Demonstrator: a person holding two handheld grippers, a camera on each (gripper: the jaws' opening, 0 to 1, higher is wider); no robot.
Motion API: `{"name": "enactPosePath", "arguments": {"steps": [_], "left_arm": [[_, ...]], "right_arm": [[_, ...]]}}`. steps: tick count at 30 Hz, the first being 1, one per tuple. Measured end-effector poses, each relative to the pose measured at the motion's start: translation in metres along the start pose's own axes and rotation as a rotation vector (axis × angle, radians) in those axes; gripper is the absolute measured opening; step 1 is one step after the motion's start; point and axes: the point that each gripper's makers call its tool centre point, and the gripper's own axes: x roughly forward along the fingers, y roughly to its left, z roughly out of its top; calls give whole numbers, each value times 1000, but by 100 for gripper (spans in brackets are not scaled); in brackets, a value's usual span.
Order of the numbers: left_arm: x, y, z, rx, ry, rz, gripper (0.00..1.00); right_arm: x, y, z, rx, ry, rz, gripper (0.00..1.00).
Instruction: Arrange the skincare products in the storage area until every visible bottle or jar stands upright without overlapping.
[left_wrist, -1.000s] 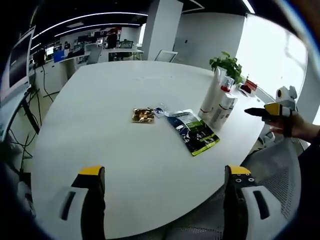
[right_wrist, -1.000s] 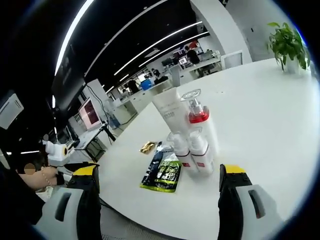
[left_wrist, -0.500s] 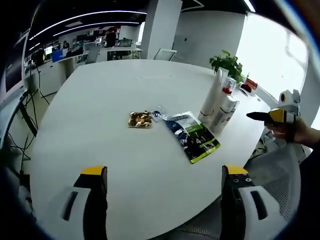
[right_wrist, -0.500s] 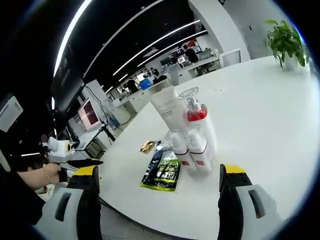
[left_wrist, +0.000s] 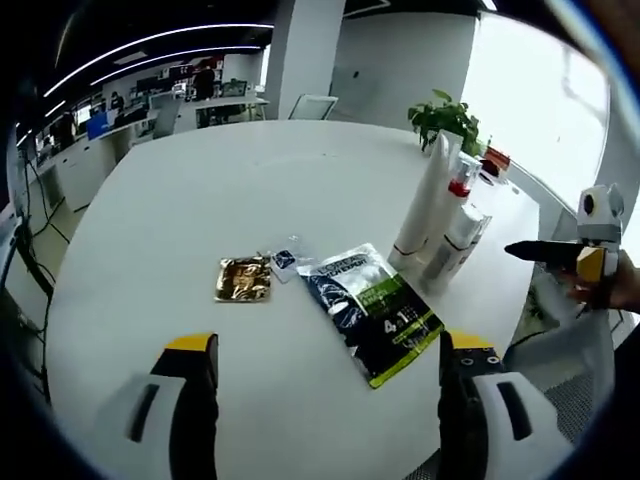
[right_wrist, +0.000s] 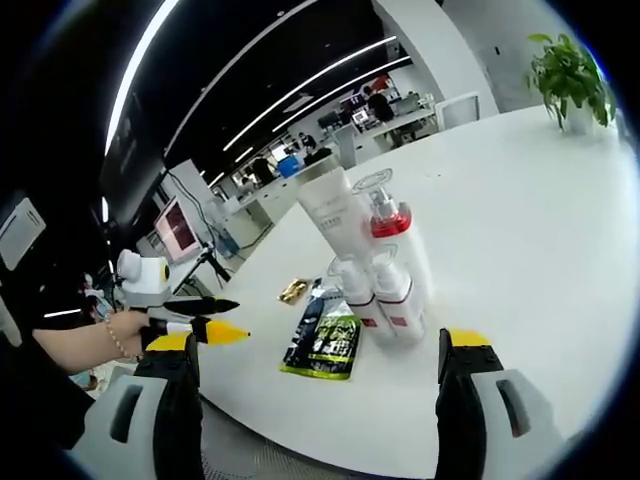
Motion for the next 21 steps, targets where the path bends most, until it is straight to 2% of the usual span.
{"name": "enactPosePath", "arguments": {"steps": [4, 10, 14, 18, 21], "left_arm": [[19, -6, 9, 8, -7, 8, 86], [44, -21, 15, -12, 8, -43, 78], [60, -21, 19, -27, 12, -50, 74], [77, -13, 20, -69, 25, -22, 69], [83, -9, 28, -110, 20, 23, 68]], "right_arm": [[0, -1, 0, 9, -1, -3, 99], [-2, -3, -1, 24, -3, -9, 99], [-2, -6, -1, 34, -5, -15, 98], [-2, -7, -2, 42, -4, -20, 98], [-2, -9, -2, 50, -5, -24, 98]]}}
